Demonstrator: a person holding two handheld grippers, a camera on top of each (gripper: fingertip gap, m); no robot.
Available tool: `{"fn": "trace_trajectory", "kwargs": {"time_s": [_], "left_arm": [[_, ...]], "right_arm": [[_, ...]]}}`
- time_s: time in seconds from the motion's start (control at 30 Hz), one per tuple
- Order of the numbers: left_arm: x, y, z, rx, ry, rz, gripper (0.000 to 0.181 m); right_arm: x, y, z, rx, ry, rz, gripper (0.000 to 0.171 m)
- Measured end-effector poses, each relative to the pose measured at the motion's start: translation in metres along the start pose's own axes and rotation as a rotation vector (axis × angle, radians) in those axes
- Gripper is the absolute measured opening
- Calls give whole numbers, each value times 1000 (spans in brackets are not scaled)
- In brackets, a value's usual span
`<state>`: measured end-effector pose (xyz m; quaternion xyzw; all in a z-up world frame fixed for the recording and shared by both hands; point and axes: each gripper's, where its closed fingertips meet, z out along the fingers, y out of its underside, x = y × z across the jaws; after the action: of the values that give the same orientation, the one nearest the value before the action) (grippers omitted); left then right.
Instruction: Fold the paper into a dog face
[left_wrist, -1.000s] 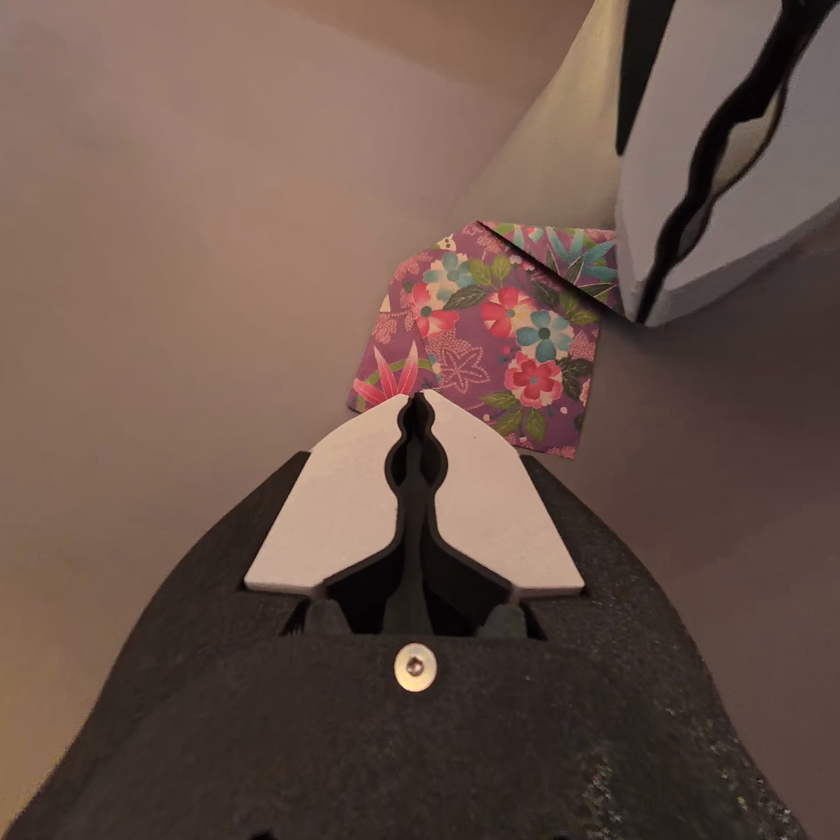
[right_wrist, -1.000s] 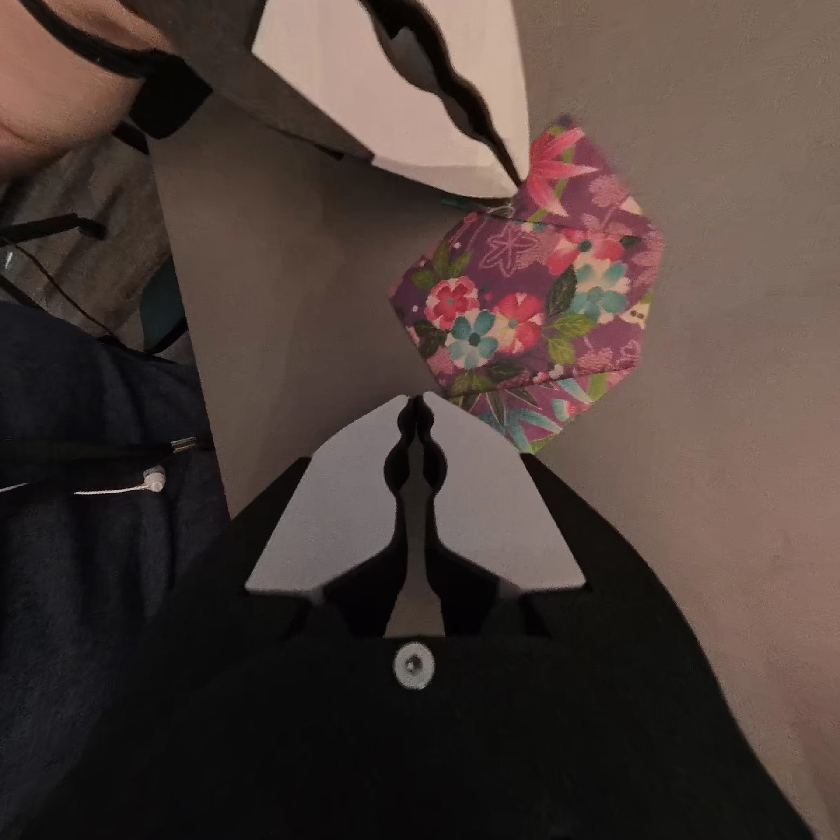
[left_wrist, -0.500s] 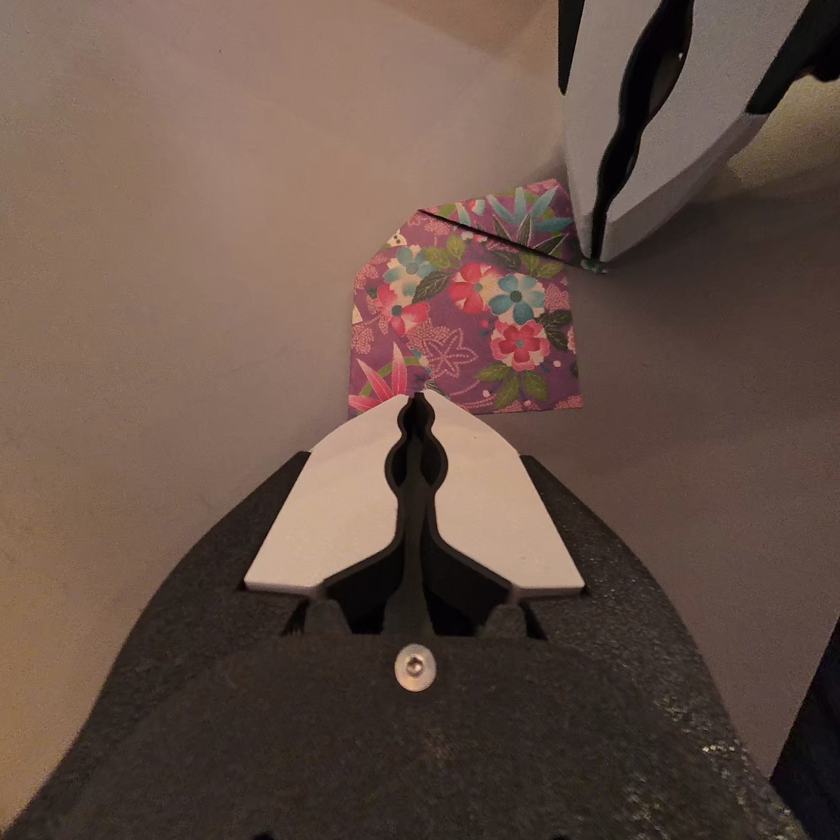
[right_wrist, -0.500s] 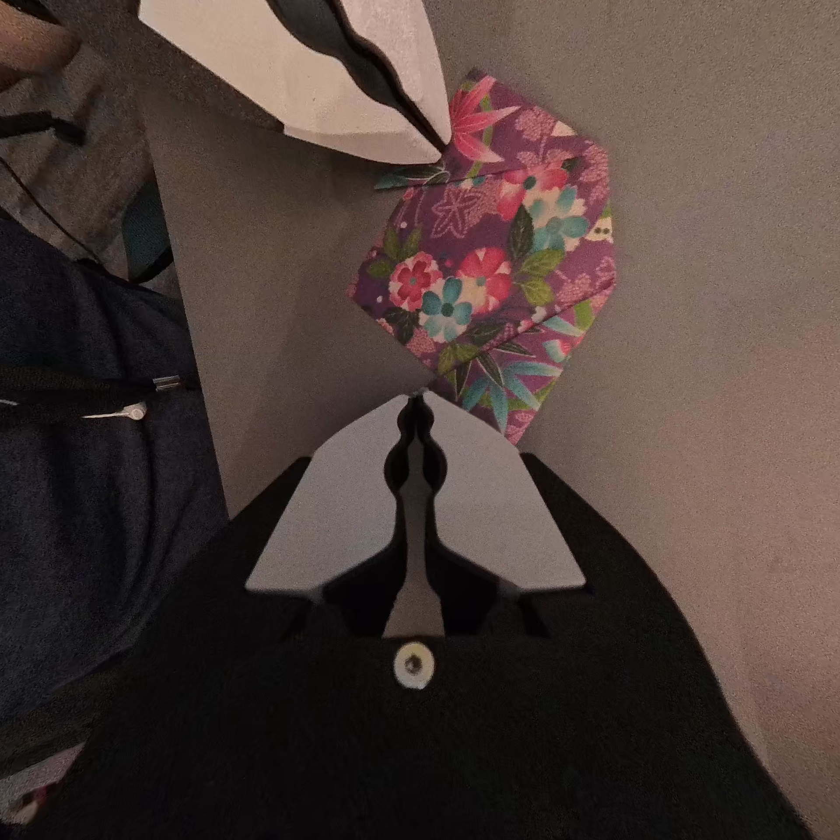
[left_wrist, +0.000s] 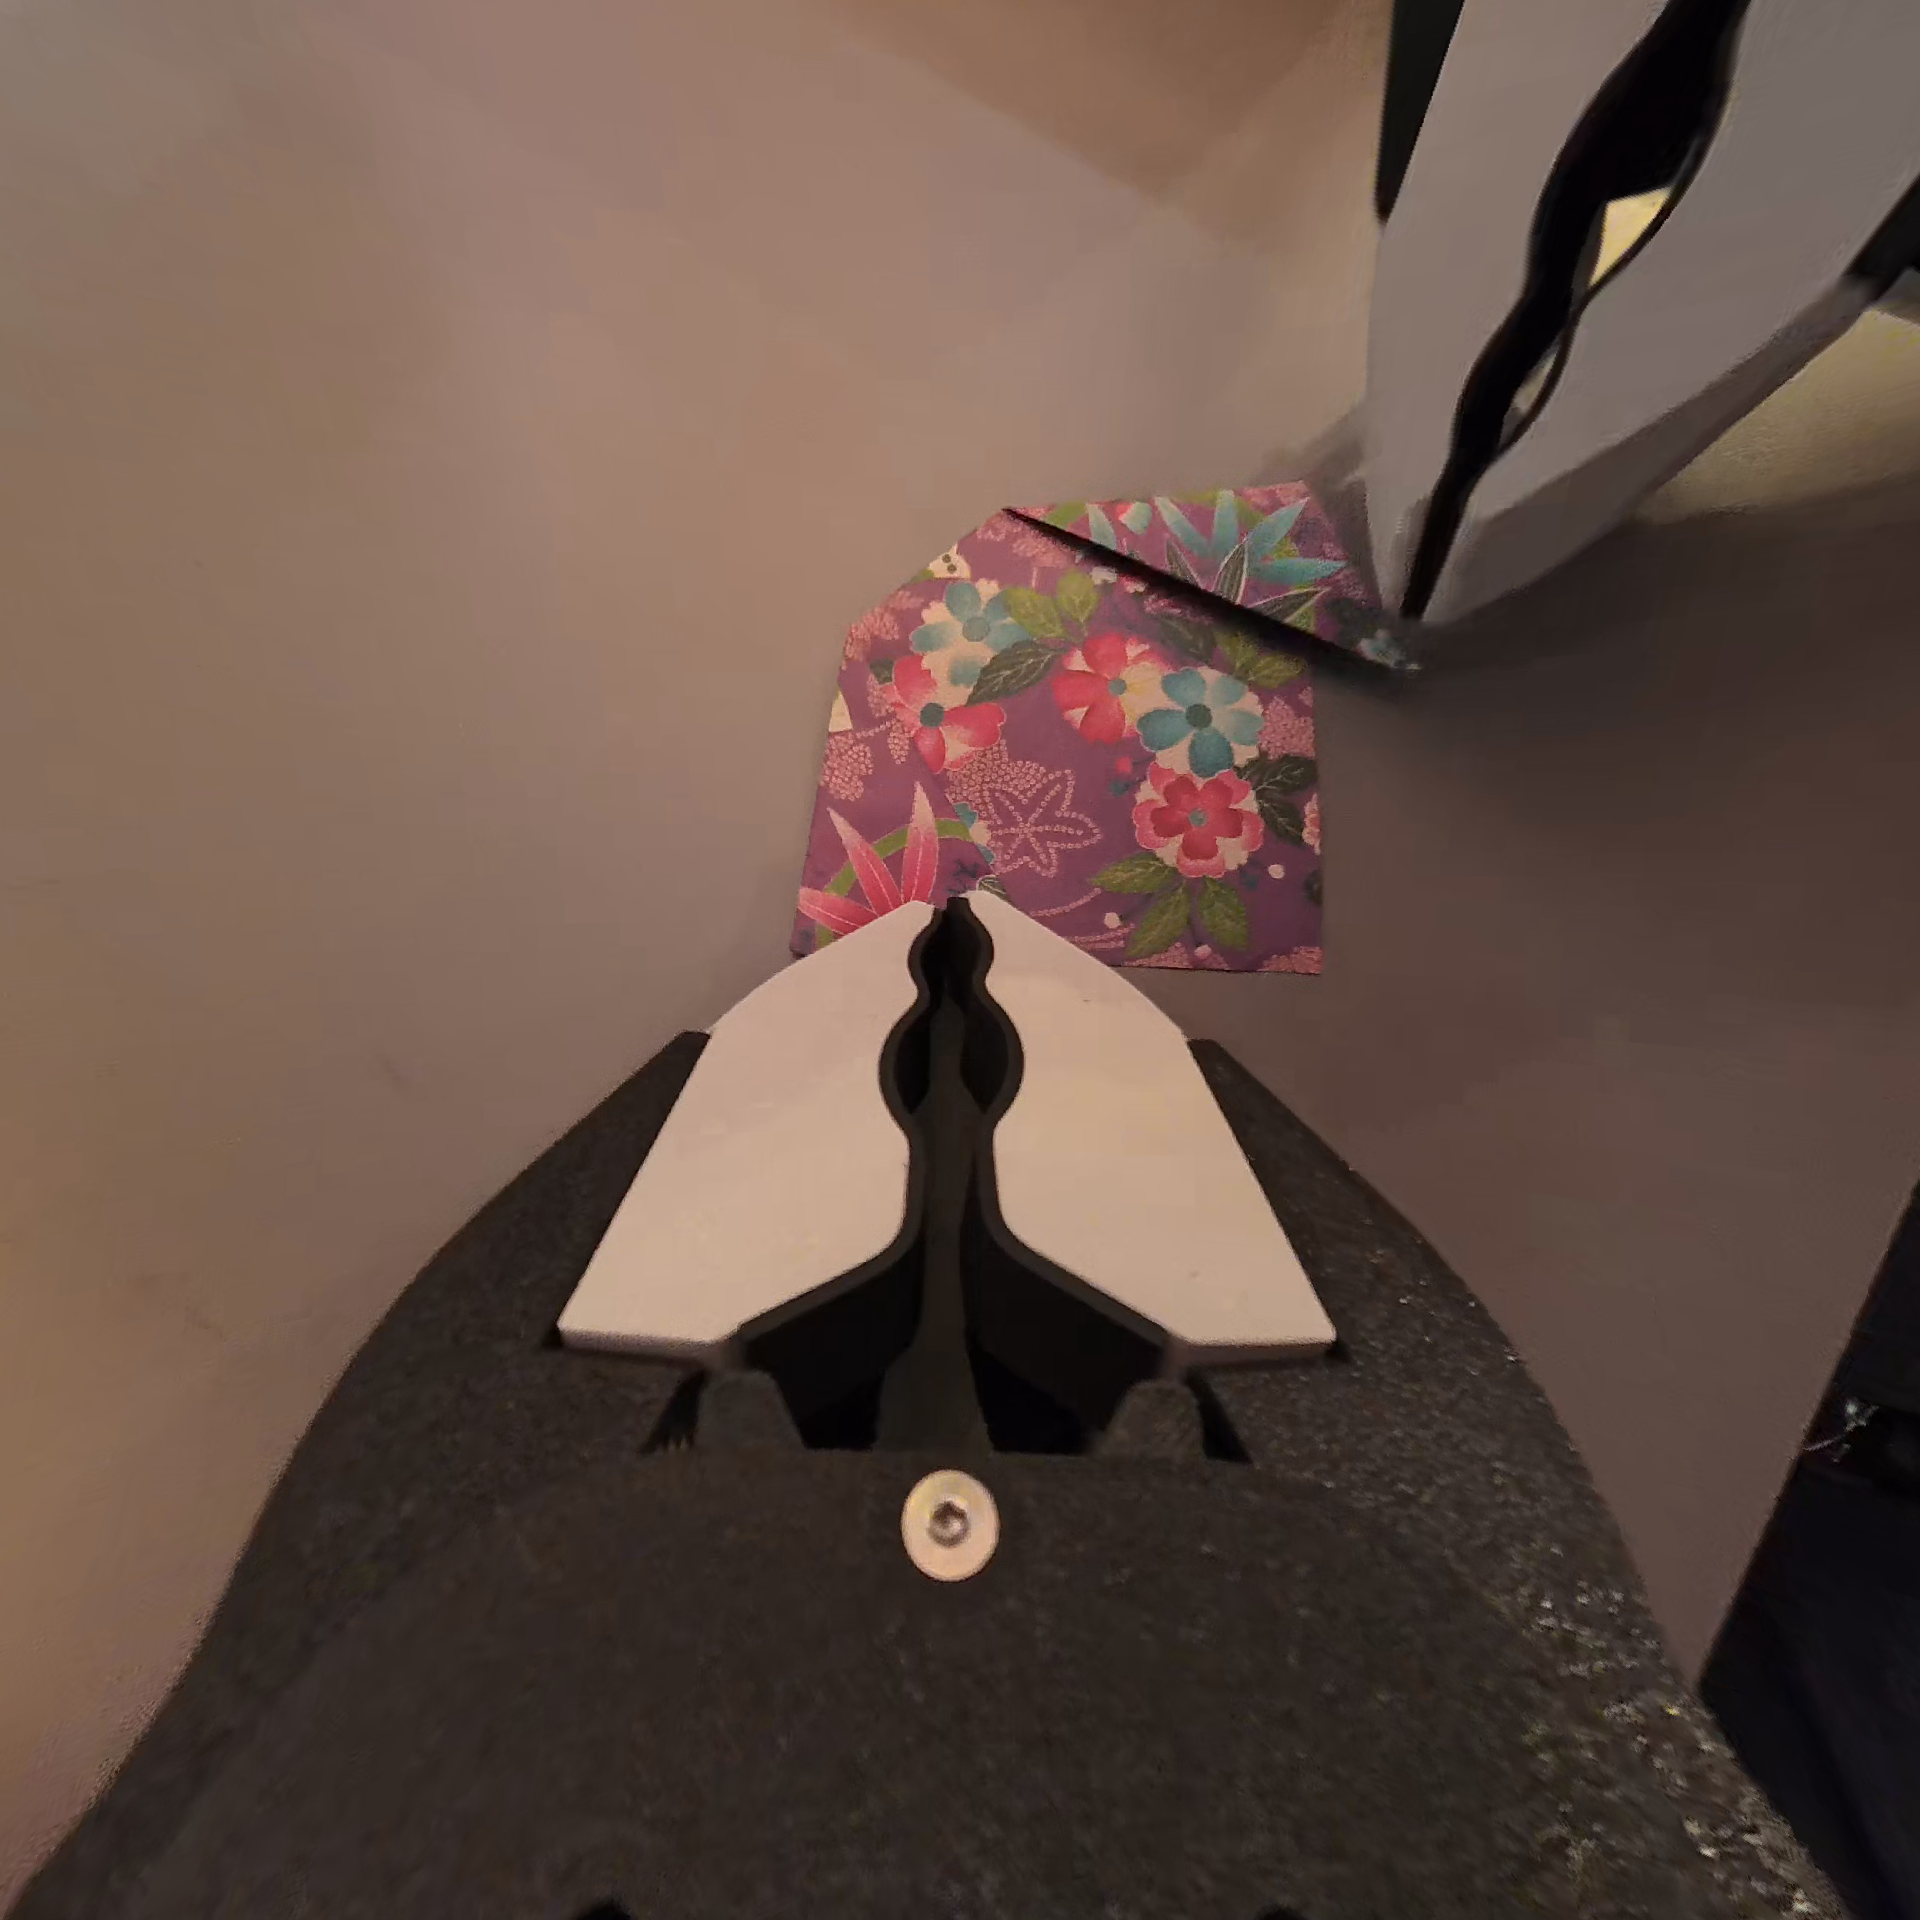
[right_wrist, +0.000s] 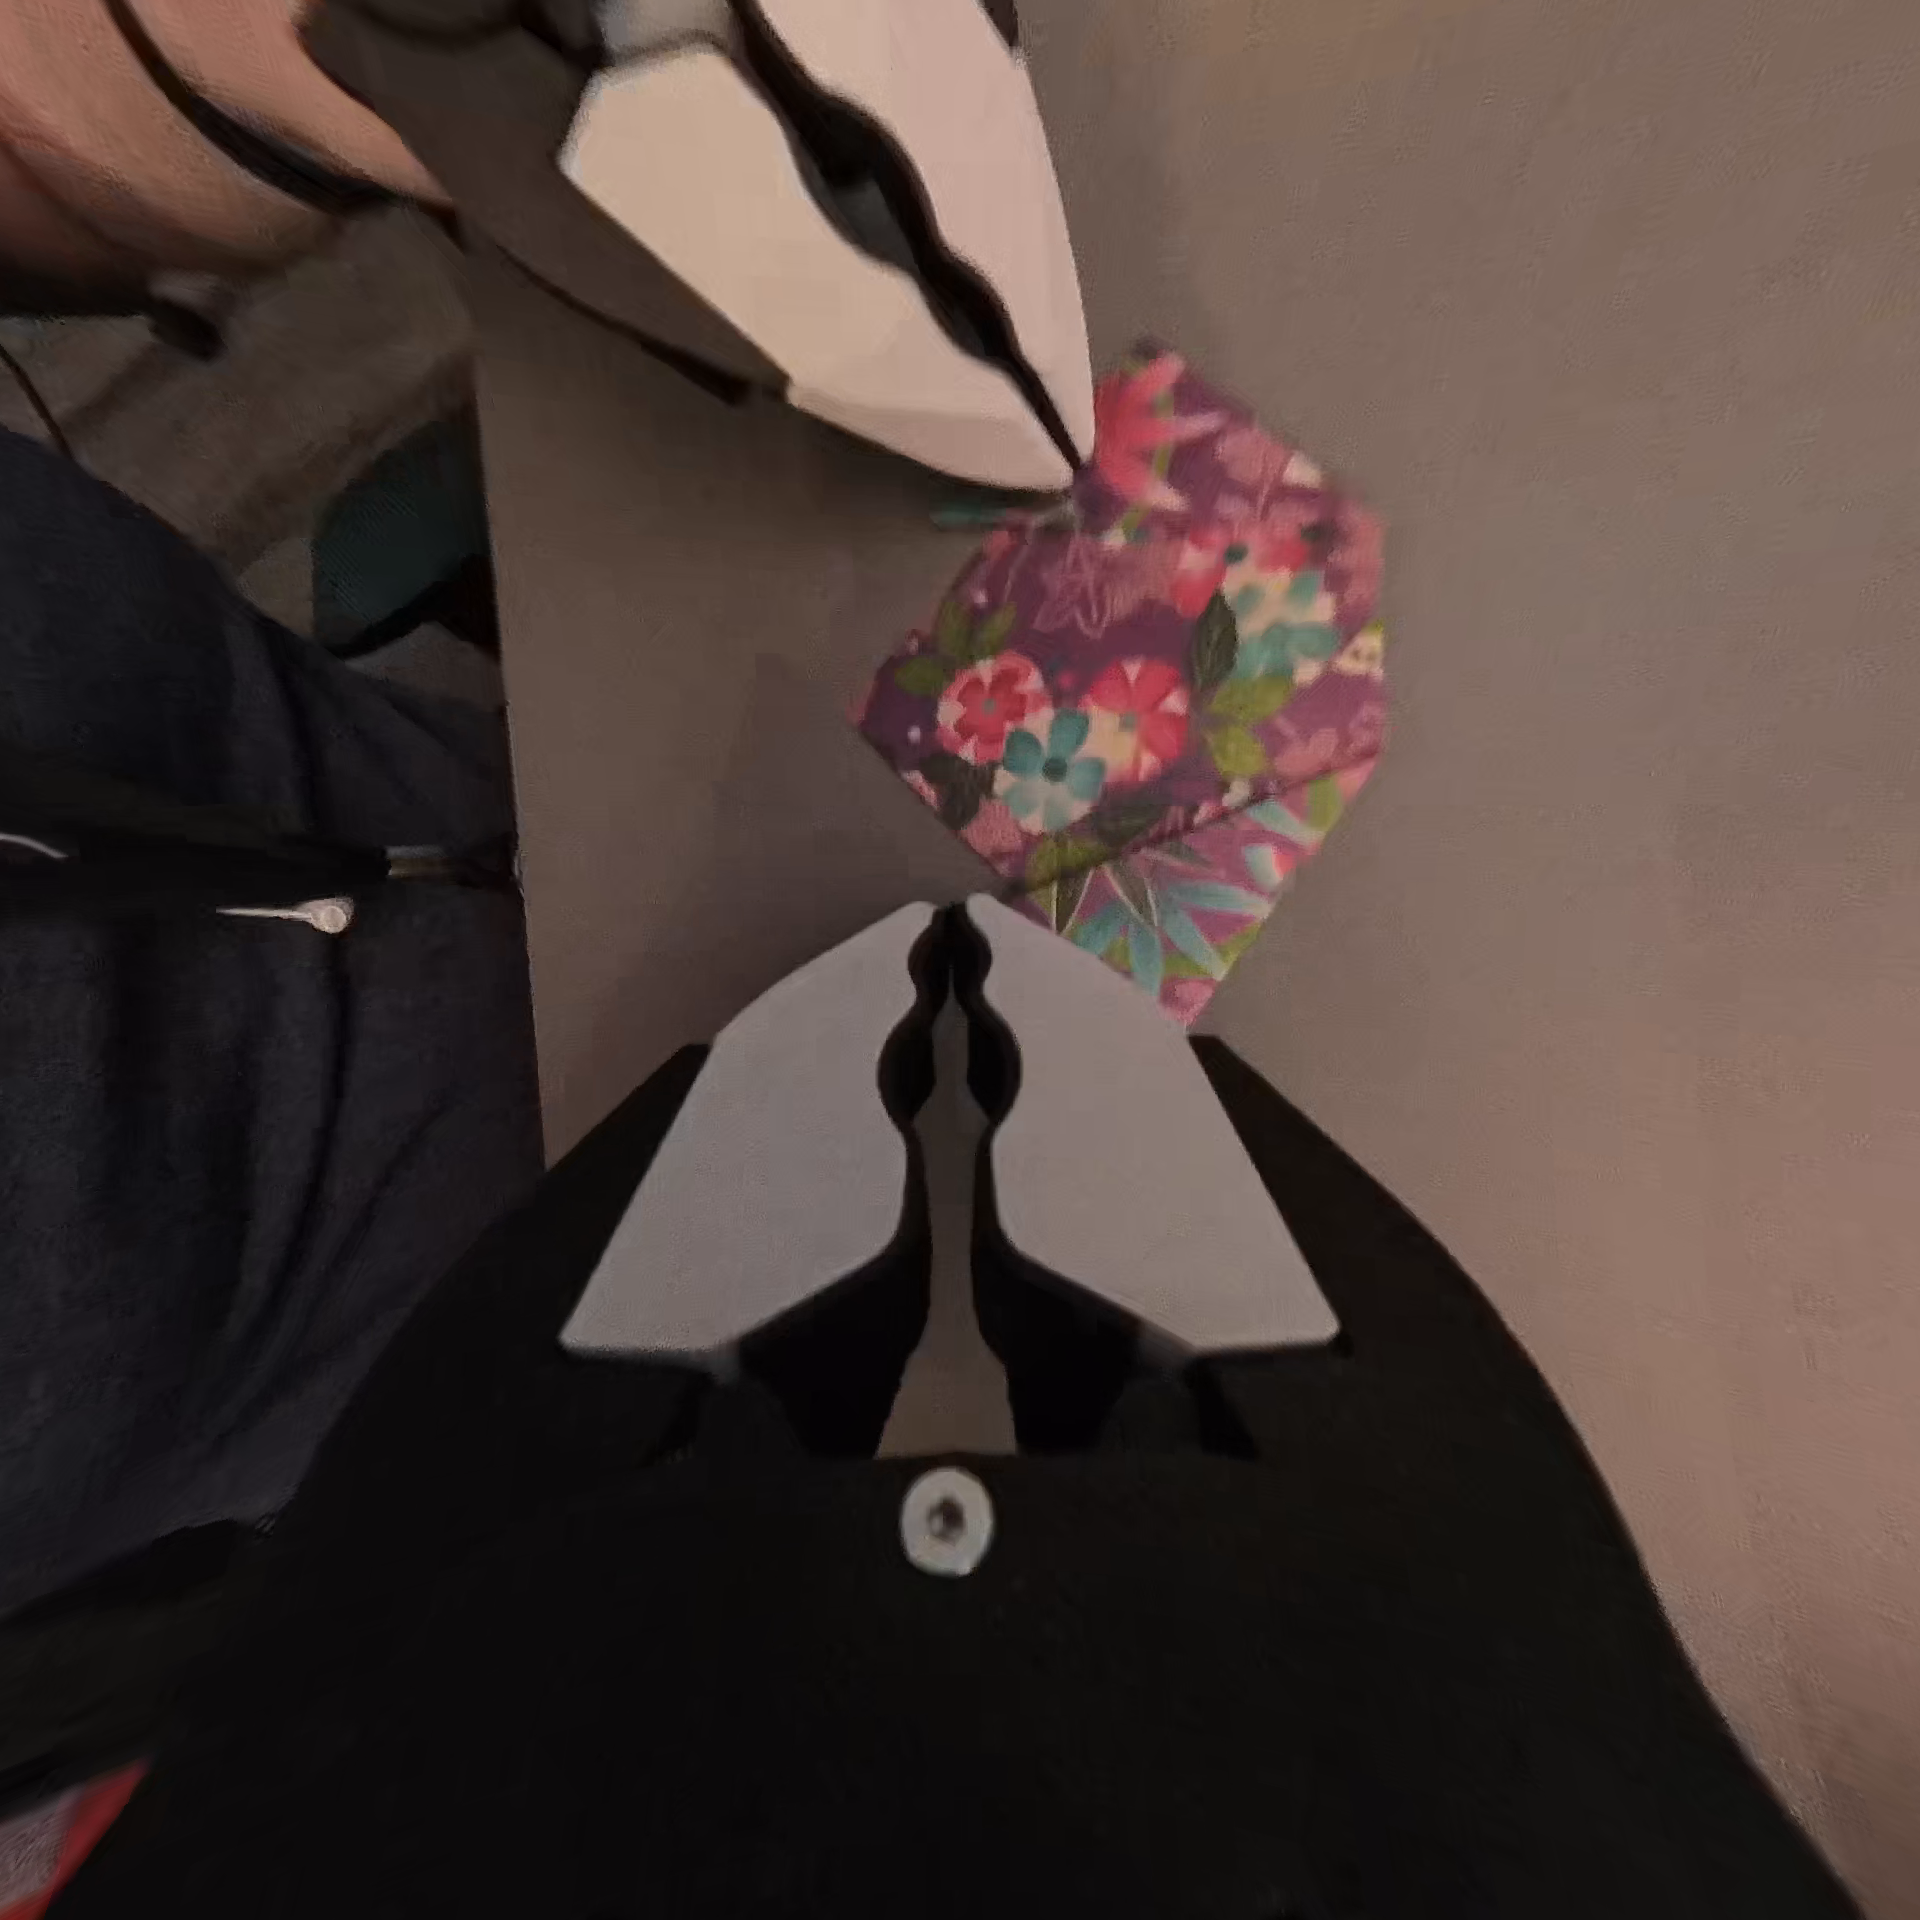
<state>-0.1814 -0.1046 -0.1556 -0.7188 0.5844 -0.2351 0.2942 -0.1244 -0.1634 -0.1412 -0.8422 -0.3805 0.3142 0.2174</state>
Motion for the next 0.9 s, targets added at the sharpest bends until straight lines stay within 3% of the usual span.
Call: {"fn": "trace_trajectory", "kwargs": {"time_s": [0.1, 0.17, 0.47, 0.53, 0.63, 0.8, 0.9], "left_arm": [[6, 4, -4, 13, -6, -8, 0], [8, 6, -6, 12, -12, -16, 0], [38, 9, -22, 42, 11, 22, 0], [52, 5, -29, 70, 14, 93, 0], [87, 4, -36, 77, 87, 167, 20], [131, 14, -35, 109, 126, 364, 24], [144, 22, -32, 90, 181, 379, 30]], "right_arm": [[-14, -30, -18, 297, 15, -159, 2], [-14, -38, -21, 371, 17, -200, 1], [25, -21, 27, -45, 238, -359, 2], [22, -23, 32, -52, 221, -364, 3], [10, -18, 33, -69, 163, -307, 3], [-12, -10, 38, -13, 98, -311, 3], [-21, -5, 38, -18, 63, -315, 3]]}}
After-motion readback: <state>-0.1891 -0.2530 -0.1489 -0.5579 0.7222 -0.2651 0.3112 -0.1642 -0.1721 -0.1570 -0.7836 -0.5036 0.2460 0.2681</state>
